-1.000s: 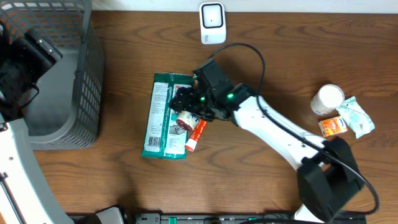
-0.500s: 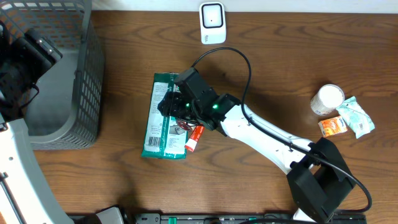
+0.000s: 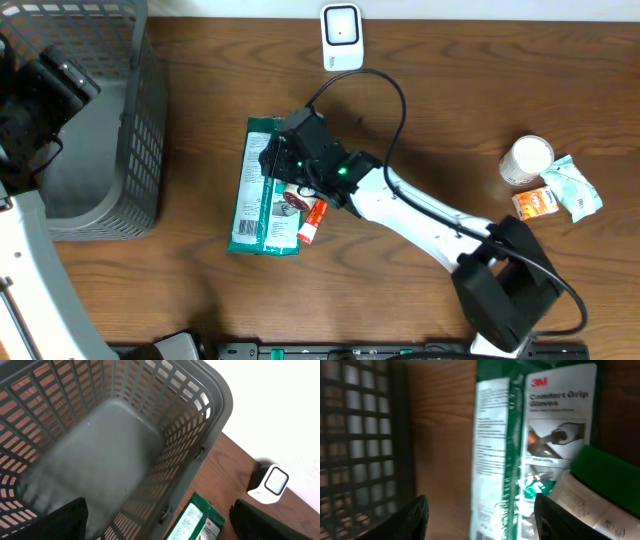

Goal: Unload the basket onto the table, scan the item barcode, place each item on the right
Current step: 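Move the right gripper left over the red snack stick, then pull the red snack stick out from beside the green jar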

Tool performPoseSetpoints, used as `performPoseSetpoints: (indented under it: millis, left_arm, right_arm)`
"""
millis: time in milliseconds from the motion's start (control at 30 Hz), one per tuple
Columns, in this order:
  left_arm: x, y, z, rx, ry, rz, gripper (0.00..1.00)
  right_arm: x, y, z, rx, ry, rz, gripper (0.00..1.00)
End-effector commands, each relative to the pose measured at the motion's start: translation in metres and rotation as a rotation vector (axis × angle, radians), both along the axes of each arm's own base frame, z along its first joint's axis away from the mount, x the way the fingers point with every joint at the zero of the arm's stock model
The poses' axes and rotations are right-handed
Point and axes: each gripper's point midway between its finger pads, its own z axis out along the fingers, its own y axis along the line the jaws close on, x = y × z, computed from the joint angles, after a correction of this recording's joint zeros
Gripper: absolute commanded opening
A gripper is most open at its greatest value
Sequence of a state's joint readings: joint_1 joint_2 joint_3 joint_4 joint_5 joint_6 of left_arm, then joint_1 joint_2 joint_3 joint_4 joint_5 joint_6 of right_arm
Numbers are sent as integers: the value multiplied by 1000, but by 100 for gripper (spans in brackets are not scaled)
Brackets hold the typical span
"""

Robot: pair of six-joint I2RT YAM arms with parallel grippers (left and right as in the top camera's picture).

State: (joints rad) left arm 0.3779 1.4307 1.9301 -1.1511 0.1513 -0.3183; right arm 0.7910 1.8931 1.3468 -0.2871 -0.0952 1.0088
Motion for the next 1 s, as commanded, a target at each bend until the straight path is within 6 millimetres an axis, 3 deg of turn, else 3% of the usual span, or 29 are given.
performPoseSetpoints:
  millis: [0, 200, 400, 600, 733, 967]
  left_arm:
    - [0, 2, 1, -4, -3, 11, 88]
    - [0, 2, 1, -5, -3, 11, 88]
    - [0, 2, 1, -5, -3, 11, 88]
    - [0, 2, 1, -4, -3, 11, 88]
    - [0, 2, 1, -4, -3, 11, 88]
    - [0, 2, 1, -4, -3, 11, 88]
  right_arm:
    - [-1, 2, -18, -50, -2, 18, 63]
    - [-8, -8, -31, -123, 18, 55, 62]
    - [-16, -44, -50, -267, 86, 10, 61]
    - [-25, -64, -57, -352, 121, 68, 65]
    - [-28, -70, -46, -385, 84, 139, 69]
    - [-26, -89, 17, -380, -54, 195, 77]
